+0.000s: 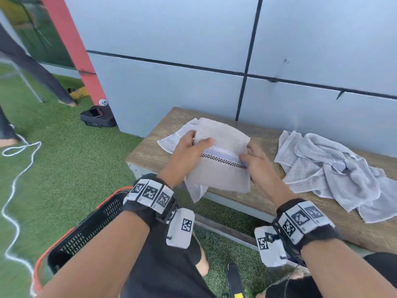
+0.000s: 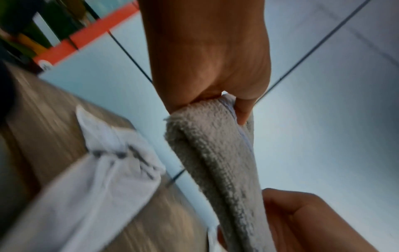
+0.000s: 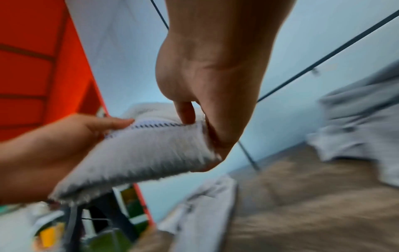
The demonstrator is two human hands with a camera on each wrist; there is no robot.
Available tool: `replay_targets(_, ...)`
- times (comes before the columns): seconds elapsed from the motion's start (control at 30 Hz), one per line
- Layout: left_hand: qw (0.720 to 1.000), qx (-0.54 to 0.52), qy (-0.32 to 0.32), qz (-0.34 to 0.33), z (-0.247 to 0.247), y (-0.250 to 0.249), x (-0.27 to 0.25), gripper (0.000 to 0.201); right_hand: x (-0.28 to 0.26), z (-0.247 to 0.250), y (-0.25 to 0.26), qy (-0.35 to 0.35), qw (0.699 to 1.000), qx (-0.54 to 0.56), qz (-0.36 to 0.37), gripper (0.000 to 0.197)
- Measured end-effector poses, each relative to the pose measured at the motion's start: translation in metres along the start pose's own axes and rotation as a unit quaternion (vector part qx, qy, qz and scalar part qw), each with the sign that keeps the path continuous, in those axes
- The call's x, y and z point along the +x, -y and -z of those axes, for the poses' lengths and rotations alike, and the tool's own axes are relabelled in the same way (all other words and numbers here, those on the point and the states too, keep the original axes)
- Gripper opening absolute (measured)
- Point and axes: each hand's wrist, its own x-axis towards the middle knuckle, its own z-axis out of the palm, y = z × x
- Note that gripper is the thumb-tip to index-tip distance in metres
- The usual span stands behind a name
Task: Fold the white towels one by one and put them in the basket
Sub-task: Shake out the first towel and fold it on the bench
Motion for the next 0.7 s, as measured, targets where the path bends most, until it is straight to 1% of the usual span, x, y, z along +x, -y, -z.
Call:
replay_targets(0.03,1.0,0.002,-0.026,0.0,0.019,-0.001,-0.007,0.04,0.003,-0.016,0.009,0.011,1.0,0.011,0.011,0.036)
replay_targets(0.07,0.999,-0.001,-0.052,-0.002,0.039,-0.001,-0.014,0.038,0.003,-0.034,0.021,0.031,0.999,0.01,0.018,0.038)
replay_targets(0.13,0.995,-0.016,-0.095,-0.015,0.081,0.005,-0.033,0.025,0.003,-0.07,0.041,0.074,0.996,0.006,0.038,0.039)
replay_targets(0.17,0.993,-0.026,-0.118,-0.018,0.103,0.009,-0.044,0.023,0.003,-0.092,0.049,0.095,0.994,0.004,0.051,0.04)
replay_targets(0.23,0.984,-0.047,-0.173,-0.017,0.145,0.019,-0.067,0.027,-0.002,-0.137,0.062,0.134,0.988,-0.01,0.076,0.043)
replay_targets(0.33,0.958,-0.075,-0.276,-0.012,0.202,0.044,-0.101,0.023,-0.012,-0.211,0.073,0.186,0.977,-0.043,0.098,0.051)
replay_targets(0.4,0.939,-0.089,-0.332,0.007,0.233,0.065,-0.12,0.022,-0.019,-0.258,0.074,0.216,0.968,-0.072,0.107,0.052)
replay_targets(0.47,0.918,-0.101,-0.38,0.048,0.261,0.095,-0.136,0.021,-0.024,-0.302,0.066,0.249,0.959,-0.095,0.098,0.056)
replay_targets(0.53,0.897,-0.094,-0.418,0.112,0.283,0.132,-0.148,0.02,-0.03,-0.344,0.052,0.287,0.944,-0.138,0.09,0.056)
replay_targets(0.6,0.875,-0.06,-0.443,0.185,0.297,0.175,-0.157,0.025,-0.033,-0.385,0.027,0.326,0.923,-0.187,0.084,0.056)
replay_targets(0.67,0.847,-0.022,-0.461,0.265,0.299,0.219,-0.163,0.043,-0.036,-0.418,-0.009,0.361,0.902,-0.232,0.055,0.054)
replay_targets(0.7,0.836,-0.01,-0.469,0.285,0.299,0.241,-0.165,0.054,-0.035,-0.432,-0.029,0.374,0.893,-0.248,0.037,0.054)
